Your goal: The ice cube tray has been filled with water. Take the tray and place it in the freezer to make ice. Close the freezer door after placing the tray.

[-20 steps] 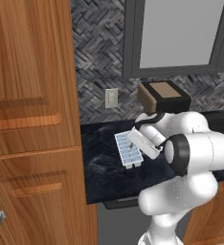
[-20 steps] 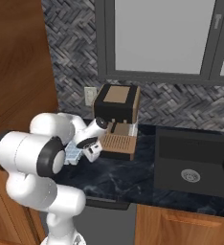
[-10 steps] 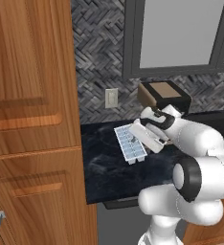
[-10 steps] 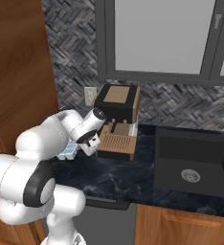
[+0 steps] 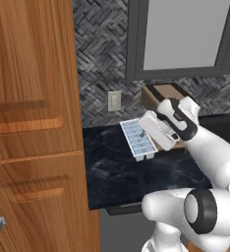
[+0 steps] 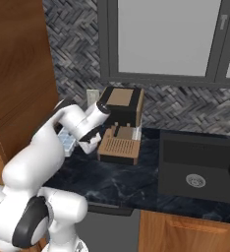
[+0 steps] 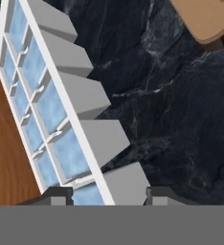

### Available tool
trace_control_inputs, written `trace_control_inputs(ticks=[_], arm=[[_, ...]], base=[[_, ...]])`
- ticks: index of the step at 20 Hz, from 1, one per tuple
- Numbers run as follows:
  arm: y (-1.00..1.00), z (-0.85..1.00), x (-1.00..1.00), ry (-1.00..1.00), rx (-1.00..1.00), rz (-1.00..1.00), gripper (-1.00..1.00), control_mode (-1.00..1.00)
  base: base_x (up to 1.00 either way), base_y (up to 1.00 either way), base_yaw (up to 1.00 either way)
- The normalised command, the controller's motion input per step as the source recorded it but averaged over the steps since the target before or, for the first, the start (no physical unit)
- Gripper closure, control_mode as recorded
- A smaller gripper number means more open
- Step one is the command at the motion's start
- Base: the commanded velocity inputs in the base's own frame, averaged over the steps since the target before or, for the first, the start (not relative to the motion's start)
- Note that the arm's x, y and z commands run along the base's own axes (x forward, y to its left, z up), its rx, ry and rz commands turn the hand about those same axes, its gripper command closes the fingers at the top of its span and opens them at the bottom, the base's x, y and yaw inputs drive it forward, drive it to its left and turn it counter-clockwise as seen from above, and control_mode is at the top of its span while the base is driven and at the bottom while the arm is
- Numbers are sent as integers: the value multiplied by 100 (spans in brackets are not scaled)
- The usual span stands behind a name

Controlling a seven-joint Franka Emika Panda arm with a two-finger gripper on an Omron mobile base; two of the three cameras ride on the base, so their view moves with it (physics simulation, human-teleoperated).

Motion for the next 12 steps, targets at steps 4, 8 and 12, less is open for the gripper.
trace_control_inputs(ticks=[4, 8, 12], arm=[[0, 71, -31, 0, 14, 0, 100, -100], [-1, 68, -23, 0, 8, -1, 100, -100], [-18, 51, -22, 0, 4, 0, 100, -100]], base=[[0, 0, 0], [0, 0, 0], [0, 0, 0]])
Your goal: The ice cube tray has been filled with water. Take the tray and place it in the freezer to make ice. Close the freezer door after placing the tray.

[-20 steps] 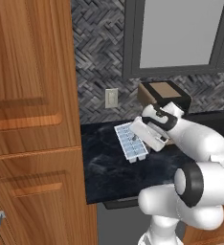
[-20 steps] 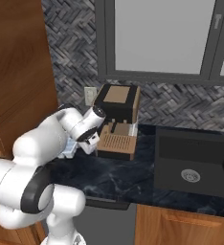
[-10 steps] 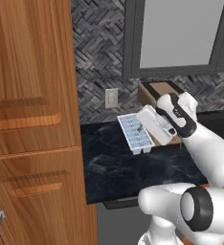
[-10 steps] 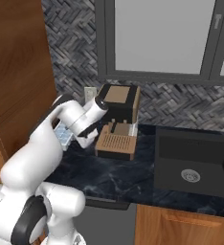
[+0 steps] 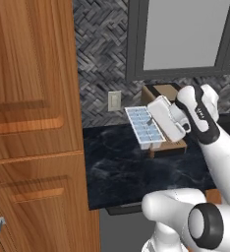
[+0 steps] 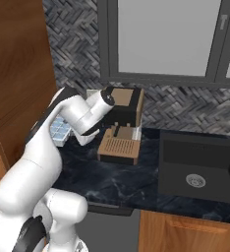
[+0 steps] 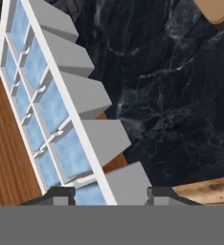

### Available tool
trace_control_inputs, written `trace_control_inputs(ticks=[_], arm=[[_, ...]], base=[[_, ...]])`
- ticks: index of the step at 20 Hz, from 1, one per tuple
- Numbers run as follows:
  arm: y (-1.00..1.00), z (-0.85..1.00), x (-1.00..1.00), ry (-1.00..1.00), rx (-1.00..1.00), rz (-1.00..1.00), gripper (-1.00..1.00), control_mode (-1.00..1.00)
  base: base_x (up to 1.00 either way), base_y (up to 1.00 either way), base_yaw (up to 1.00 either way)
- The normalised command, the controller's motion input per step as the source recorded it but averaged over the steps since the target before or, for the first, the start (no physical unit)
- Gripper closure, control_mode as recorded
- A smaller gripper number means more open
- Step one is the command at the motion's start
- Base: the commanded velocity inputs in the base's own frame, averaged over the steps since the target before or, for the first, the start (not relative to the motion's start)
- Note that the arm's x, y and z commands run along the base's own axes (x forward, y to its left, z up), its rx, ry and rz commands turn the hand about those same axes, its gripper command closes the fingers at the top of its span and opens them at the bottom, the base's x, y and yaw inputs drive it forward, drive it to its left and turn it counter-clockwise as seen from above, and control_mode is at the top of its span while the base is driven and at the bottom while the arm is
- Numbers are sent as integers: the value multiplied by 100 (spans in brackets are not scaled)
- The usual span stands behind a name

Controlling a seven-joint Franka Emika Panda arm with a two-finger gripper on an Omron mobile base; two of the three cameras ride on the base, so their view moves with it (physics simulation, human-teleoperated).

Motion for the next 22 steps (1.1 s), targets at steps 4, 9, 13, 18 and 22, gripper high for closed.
trace_control_inputs(ticks=[4, 9, 13, 18, 22], arm=[[-5, 12, -28, 0, 0, 0, 100, -100], [0, 5, -25, 0, 0, 0, 100, -100], [0, 1, -30, 0, 0, 0, 100, -100], [-1, 0, -23, 0, 0, 0, 100, -100], [0, 0, 0, 0, 0, 0, 100, 100]], base=[[0, 0, 0], [0, 0, 0], [0, 0, 0], [0, 0, 0], [-41, 0, 0]])
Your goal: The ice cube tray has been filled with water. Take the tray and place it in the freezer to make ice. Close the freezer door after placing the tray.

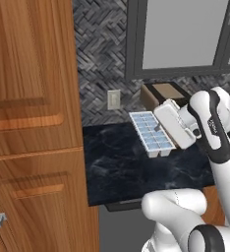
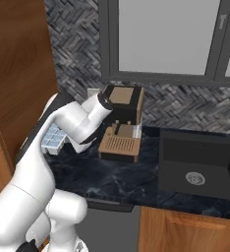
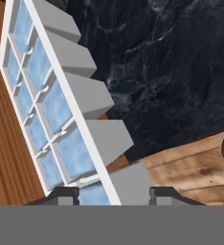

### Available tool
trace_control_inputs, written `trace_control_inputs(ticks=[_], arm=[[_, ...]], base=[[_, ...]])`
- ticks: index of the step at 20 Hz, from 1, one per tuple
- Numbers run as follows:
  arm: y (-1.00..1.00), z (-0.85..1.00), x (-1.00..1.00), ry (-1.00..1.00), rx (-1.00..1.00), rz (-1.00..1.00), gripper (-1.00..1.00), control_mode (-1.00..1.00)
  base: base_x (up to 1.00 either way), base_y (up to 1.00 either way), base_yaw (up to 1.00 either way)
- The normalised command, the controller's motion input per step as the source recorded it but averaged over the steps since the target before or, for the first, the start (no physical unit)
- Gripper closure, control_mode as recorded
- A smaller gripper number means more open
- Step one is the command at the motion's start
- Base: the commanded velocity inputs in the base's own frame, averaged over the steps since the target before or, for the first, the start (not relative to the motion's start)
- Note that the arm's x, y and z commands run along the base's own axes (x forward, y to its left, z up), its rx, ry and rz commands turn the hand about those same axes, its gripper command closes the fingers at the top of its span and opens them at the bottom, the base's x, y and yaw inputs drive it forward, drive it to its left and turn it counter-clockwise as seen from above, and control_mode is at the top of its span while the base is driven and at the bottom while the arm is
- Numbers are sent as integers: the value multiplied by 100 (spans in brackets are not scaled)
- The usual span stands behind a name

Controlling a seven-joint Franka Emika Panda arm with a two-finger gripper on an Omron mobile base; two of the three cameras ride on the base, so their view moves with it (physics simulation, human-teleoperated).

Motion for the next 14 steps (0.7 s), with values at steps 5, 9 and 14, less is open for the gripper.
trace_control_inputs(ticks=[5, 9, 14], arm=[[0, 0, 0, 0, 0, 0, 100, 100], [0, 0, 0, 0, 0, 0, 100, 100], [0, 0, 0, 0, 0, 0, 100, 100]], base=[[-62, 0, 0], [-71, 0, 3], [-64, 0, 17]])
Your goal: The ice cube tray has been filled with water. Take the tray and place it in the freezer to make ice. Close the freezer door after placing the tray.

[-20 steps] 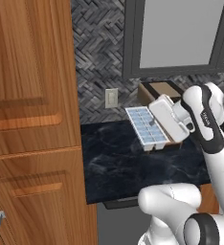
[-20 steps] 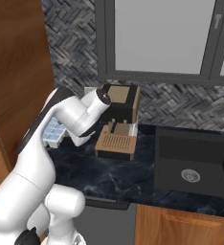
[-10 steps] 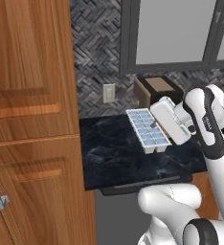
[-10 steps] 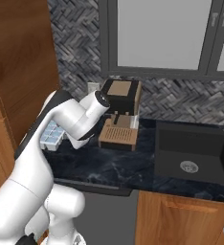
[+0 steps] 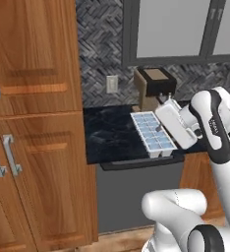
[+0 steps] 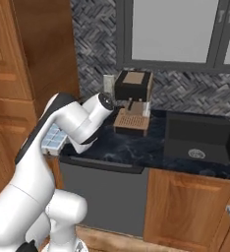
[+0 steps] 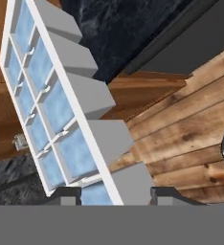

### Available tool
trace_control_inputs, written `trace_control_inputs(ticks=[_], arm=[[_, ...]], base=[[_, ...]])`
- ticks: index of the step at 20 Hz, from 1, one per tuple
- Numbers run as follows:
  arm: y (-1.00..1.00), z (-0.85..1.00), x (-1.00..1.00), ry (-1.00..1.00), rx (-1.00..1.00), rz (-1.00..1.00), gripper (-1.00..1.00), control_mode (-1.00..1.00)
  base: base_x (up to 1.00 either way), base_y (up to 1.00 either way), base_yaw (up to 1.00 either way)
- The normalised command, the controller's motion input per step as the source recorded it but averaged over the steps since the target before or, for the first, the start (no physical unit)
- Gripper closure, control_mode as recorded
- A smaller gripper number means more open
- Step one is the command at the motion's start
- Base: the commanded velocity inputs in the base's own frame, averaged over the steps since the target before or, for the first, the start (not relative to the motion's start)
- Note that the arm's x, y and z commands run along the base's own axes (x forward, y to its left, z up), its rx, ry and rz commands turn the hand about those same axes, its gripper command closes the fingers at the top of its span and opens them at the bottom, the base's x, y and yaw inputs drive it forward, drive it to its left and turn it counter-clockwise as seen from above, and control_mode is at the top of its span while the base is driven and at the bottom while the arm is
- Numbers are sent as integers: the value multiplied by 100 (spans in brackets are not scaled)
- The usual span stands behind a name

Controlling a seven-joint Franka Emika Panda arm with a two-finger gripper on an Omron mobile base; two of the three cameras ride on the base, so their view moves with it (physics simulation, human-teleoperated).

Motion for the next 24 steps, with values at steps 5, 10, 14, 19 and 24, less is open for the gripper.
trace_control_inputs(ticks=[5, 10, 14, 19, 24], arm=[[0, 0, 0, 0, 0, 0, 100, 100], [0, 0, 0, 0, 0, 0, 100, 100], [0, 0, 0, 0, 0, 0, 100, 100], [0, 0, 0, 0, 0, 0, 100, 100], [0, 0, 0, 0, 0, 0, 100, 100]], base=[[-53, 0, 34], [-42, 0, 44], [-42, 0, 46], [-55, 0, 49], [-45, 0, 55]])
